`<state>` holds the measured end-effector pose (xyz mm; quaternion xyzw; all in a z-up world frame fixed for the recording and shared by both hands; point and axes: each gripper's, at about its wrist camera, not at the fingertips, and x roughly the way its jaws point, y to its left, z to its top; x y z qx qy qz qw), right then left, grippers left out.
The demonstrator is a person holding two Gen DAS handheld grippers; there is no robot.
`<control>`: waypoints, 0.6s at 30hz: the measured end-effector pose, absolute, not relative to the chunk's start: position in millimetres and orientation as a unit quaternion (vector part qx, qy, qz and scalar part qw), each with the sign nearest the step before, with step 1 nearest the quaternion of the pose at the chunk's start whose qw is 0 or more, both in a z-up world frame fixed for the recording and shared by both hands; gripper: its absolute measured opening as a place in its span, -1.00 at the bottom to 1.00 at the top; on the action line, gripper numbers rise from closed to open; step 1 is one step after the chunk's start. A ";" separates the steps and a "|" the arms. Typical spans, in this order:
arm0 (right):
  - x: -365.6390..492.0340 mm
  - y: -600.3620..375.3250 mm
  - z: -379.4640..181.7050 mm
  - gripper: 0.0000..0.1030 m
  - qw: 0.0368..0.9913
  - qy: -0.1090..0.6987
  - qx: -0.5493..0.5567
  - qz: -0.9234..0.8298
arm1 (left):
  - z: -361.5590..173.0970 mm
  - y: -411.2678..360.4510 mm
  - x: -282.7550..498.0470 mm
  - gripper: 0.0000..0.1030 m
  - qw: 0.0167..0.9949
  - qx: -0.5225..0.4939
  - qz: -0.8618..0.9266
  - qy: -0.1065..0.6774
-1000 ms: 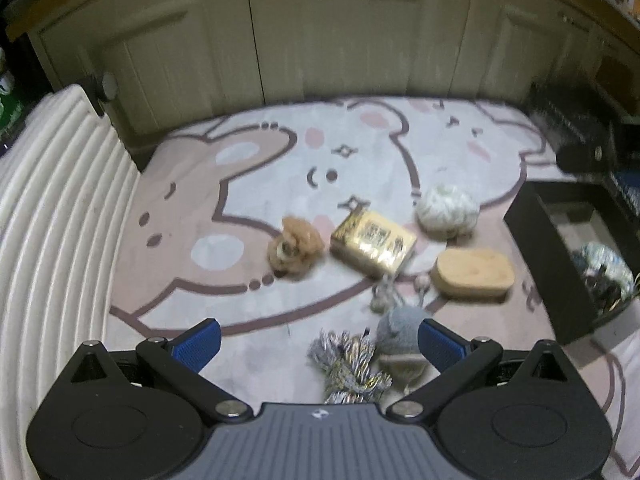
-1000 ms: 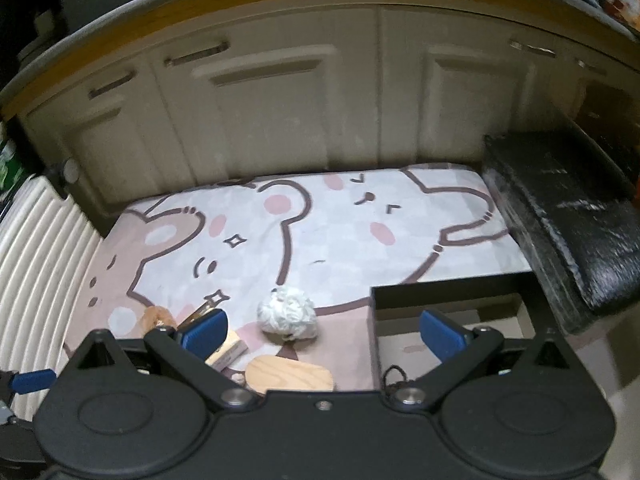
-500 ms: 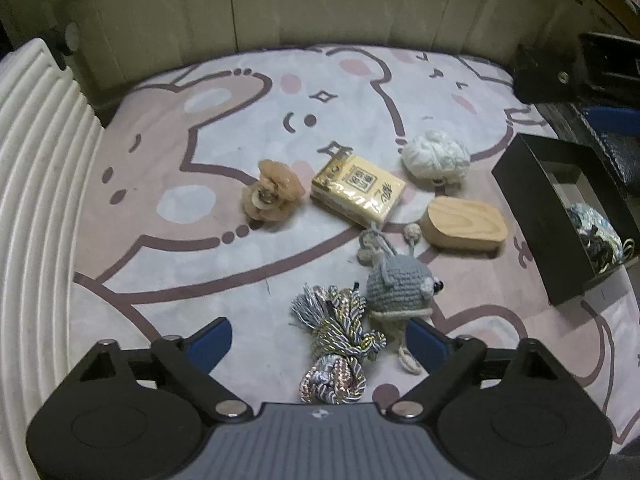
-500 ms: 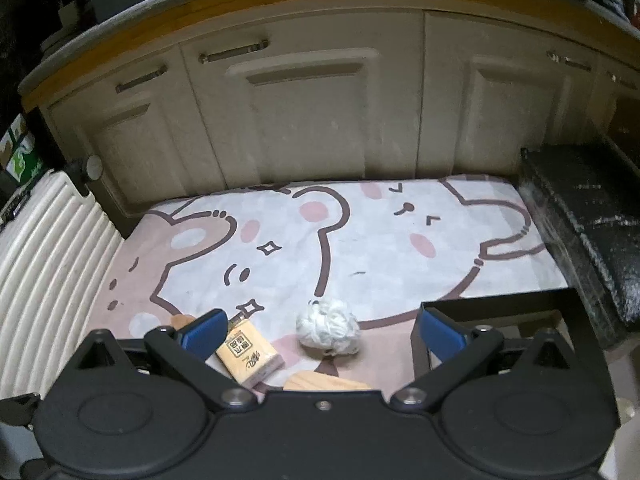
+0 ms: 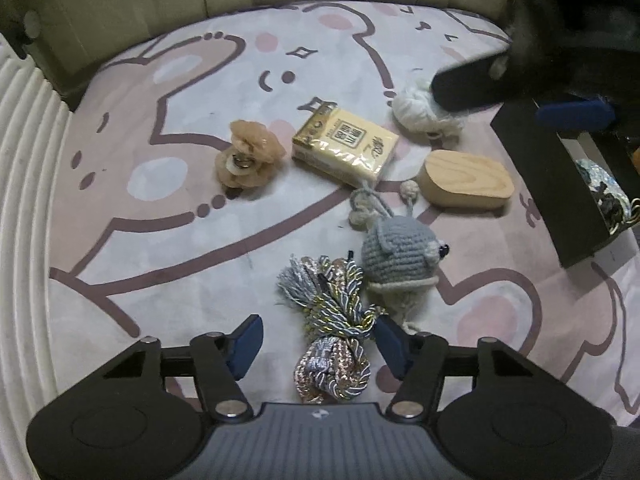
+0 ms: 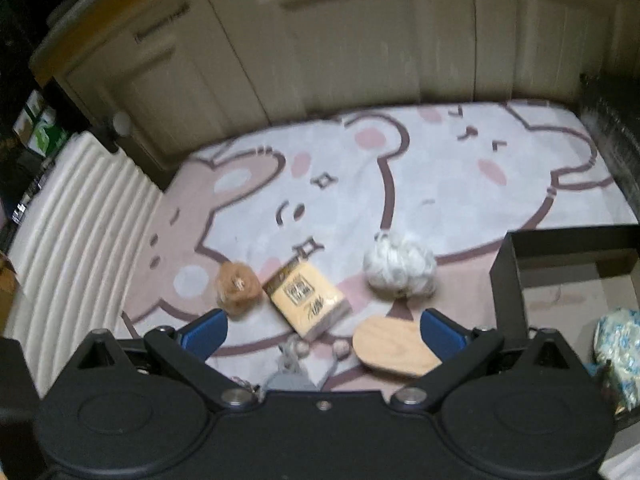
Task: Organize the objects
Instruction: 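Withdraw both tools from the box back over the remaining items, then close the left tool on the silver-gold rope while the right tool grips the grey crocheted mouse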
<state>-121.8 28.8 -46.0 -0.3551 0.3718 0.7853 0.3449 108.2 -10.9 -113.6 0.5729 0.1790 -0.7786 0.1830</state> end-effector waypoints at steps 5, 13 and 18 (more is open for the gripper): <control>-134.5 27.9 -66.8 1.00 0.351 0.380 -0.393 0.761 | -118.8 -7.5 104.0 -0.03 0.160 0.581 -0.778 0.179; -145.3 27.8 -87.4 0.70 0.331 0.418 -0.434 0.727 | -122.5 -5.2 103.4 -0.19 0.142 0.587 -0.777 0.180; -156.7 23.4 -96.5 0.48 0.322 0.425 -0.455 0.713 | -124.6 -5.3 108.0 -0.20 0.146 0.597 -0.770 0.171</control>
